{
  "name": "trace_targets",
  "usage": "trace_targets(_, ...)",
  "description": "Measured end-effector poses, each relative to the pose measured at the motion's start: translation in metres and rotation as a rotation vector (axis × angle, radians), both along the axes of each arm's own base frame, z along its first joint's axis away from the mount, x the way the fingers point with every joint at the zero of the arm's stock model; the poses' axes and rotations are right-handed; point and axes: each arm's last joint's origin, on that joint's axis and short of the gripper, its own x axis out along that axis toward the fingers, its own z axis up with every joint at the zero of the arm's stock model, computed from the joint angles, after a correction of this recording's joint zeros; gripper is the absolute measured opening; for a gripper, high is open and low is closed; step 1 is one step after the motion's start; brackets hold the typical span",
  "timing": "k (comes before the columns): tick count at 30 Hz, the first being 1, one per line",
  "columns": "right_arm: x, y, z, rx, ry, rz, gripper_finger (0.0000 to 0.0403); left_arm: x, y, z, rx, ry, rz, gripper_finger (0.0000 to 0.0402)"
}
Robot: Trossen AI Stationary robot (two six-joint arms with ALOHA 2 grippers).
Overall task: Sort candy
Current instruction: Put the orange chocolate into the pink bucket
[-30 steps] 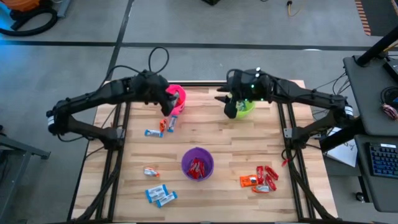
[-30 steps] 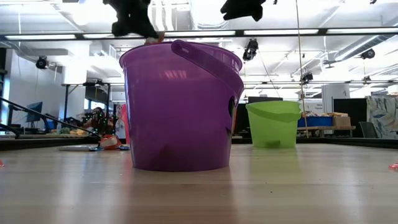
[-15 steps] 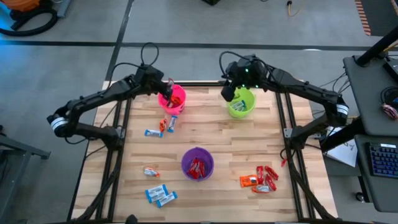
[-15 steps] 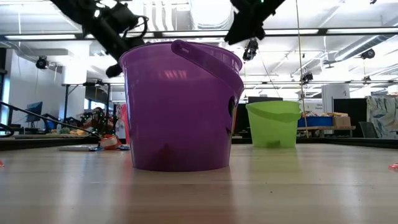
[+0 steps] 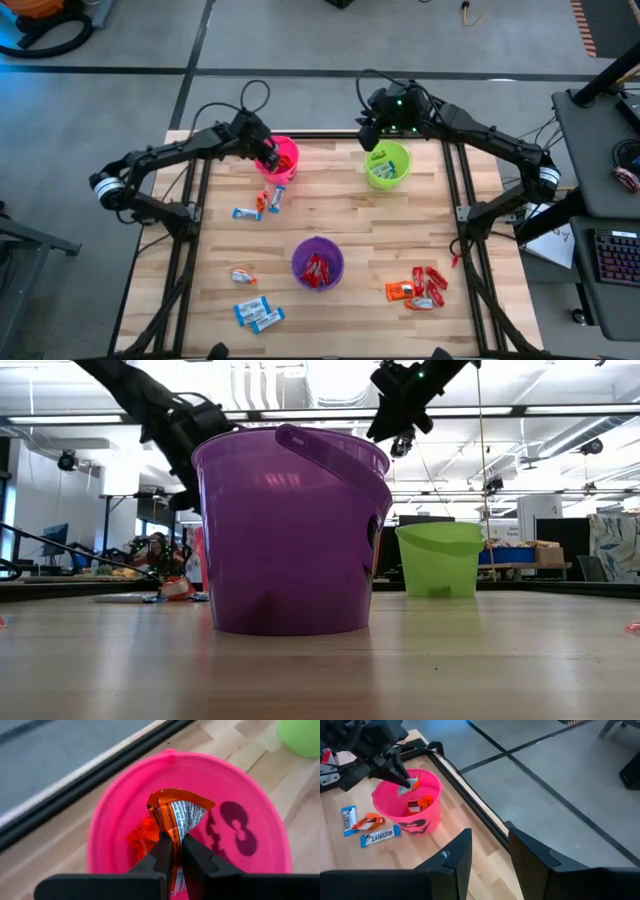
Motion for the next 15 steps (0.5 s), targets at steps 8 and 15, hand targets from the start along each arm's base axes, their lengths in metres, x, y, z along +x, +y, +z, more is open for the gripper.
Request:
trace_targets(8, -0.0033, 0.0020, -0.0055, 0.044, 0.054, -0.007, 0.0121, 0.0016, 0.0005, 0.0018, -0.036, -0.032, 0.018, 0.0014)
trace_targets(15, -0.0067, -0.0011, -0.0073, 0.088, 0.050, -0.052, 0.0129, 0.0033, 0.0019, 0.0083, -0.027, -0.041, 0.019, 0.0032)
